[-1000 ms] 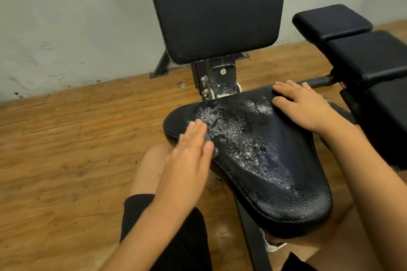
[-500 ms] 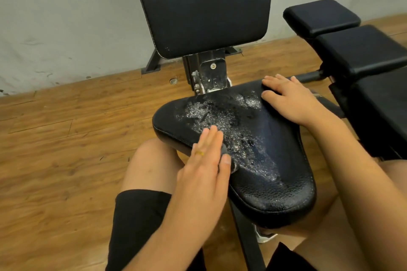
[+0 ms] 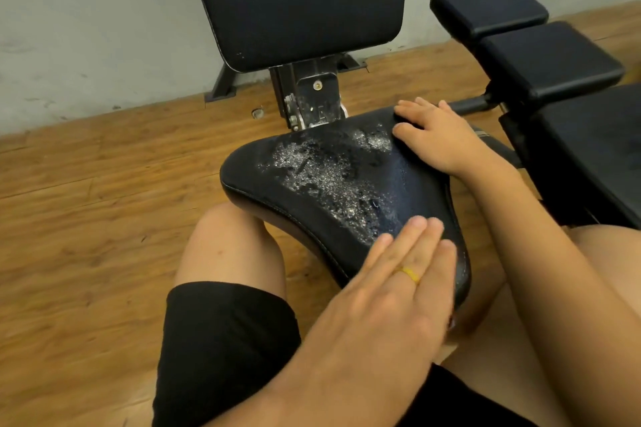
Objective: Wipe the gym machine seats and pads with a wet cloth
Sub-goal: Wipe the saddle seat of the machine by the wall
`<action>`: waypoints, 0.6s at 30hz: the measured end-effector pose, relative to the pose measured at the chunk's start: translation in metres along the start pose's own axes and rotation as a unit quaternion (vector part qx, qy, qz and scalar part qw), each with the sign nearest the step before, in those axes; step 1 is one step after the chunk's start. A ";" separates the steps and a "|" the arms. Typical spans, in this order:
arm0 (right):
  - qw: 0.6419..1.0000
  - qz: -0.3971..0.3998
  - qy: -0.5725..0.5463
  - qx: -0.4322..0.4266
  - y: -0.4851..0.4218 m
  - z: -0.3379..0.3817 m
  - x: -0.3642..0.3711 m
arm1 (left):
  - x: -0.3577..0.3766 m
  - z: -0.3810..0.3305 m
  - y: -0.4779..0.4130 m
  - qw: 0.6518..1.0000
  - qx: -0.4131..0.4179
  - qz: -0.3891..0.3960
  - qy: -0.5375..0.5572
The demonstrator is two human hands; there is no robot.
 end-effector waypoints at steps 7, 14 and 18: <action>1.000 0.002 0.002 -0.008 0.002 -0.003 -0.002 | -0.017 0.117 0.028 0.971 -0.231 0.009 0.061; 1.000 -0.003 0.006 -0.015 0.002 0.002 -0.002 | -0.018 0.203 0.002 0.957 -0.279 -0.024 0.075; 1.000 -0.005 -0.004 -0.005 0.001 0.001 -0.002 | -0.013 0.214 -0.018 0.958 -0.270 -0.048 0.080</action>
Point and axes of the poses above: each hand's wrist, its own y-axis away from the middle knuckle, its own x-axis out of the palm, z = x × y, the point moved 4 cm from there along -y, towards the middle knuckle, and after that the axes turned 13 degrees about -z, right-handed, at the moved point
